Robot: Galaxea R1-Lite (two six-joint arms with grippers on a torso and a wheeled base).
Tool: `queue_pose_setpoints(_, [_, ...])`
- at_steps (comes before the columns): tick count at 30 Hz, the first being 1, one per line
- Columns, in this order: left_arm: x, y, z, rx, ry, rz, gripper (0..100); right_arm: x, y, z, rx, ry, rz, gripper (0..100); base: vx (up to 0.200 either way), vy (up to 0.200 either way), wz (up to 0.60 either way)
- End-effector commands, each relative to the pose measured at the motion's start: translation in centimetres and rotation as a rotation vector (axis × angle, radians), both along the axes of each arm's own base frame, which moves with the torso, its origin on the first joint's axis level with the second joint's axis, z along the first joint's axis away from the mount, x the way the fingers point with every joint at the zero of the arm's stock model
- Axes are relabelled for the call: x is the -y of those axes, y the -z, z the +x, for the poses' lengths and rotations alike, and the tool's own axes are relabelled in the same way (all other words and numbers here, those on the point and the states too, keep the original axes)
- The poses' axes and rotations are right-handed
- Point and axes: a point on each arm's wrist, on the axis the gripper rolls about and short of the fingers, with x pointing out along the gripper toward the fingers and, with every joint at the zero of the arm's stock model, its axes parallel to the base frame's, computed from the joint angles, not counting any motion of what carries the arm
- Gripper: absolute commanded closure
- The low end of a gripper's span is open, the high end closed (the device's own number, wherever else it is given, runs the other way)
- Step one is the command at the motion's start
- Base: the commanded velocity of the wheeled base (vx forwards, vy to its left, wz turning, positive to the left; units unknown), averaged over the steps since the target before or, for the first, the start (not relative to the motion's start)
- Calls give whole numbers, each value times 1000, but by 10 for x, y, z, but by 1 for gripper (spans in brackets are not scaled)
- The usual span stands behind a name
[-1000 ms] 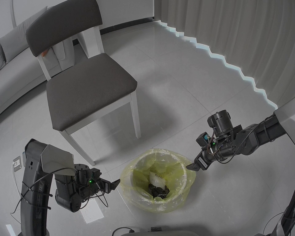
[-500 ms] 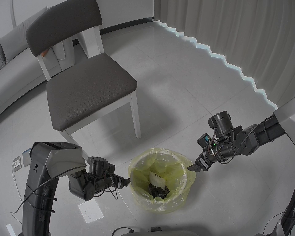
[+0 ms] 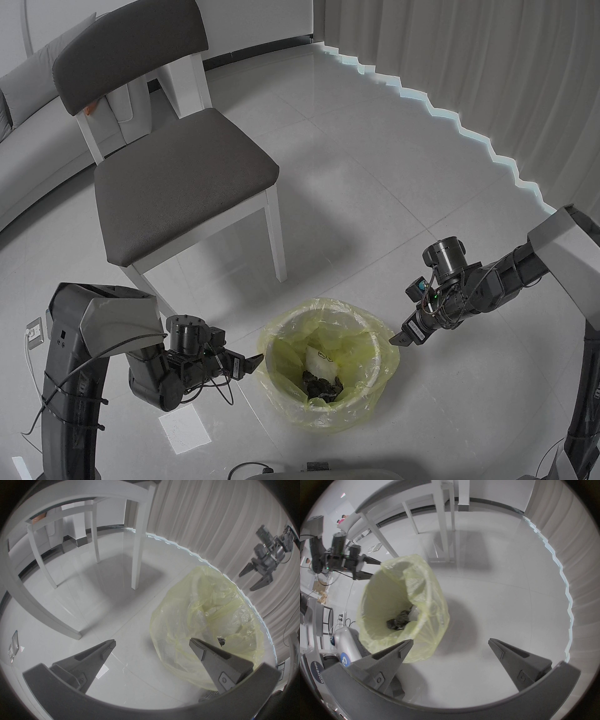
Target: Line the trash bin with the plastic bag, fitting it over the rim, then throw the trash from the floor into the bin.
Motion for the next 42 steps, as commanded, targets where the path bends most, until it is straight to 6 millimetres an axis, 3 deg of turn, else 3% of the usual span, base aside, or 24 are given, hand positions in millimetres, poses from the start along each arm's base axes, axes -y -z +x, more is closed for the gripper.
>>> queue_pose_setpoints(1, [-13,-11,-9,13,-26,-9,0,10,37,19,-61,36,-19,0,0,0,0])
queue_pose_setpoints(11, [-19,-12,-21,21,-54,-49,0,-1,87,42,-105,30,-42,0,0,0,0])
queue_pose_setpoints(19, [-23,-15,-32,46,-57,-60,0,-14,95,56,-165,15,-60,0,0,0,0])
queue_pose_setpoints(24, [-25,-20,-37,75,-54,-72,0,-17,98,50,-184,7,-65,0,0,0,0])
queue_pose_setpoints(28, [-29,-28,-39,83,-68,-101,0,-11,70,42,-158,13,-53,0,0,0,0])
queue_pose_setpoints(31, [-30,-45,-43,78,-66,-189,0,2,30,30,-111,34,-38,0,0,0,0])
queue_pose_setpoints(32, [-30,-45,-43,78,-66,-189,0,2,30,30,-111,34,-38,0,0,0,0])
queue_pose_setpoints(33, [-31,-55,-45,89,-73,-218,0,10,10,20,-90,44,-29,0,0,0,0])
queue_pose_setpoints(37, [-39,-80,-51,145,-87,-239,0,25,-33,-7,-36,59,-4,0,0,0,0])
queue_pose_setpoints(39, [-41,-88,-56,160,-85,-247,0,29,-43,-16,-27,62,1,0,0,0,0])
queue_pose_setpoints(42, [-47,-111,-77,199,-78,-285,0,39,-73,-47,29,69,18,0,0,0,0])
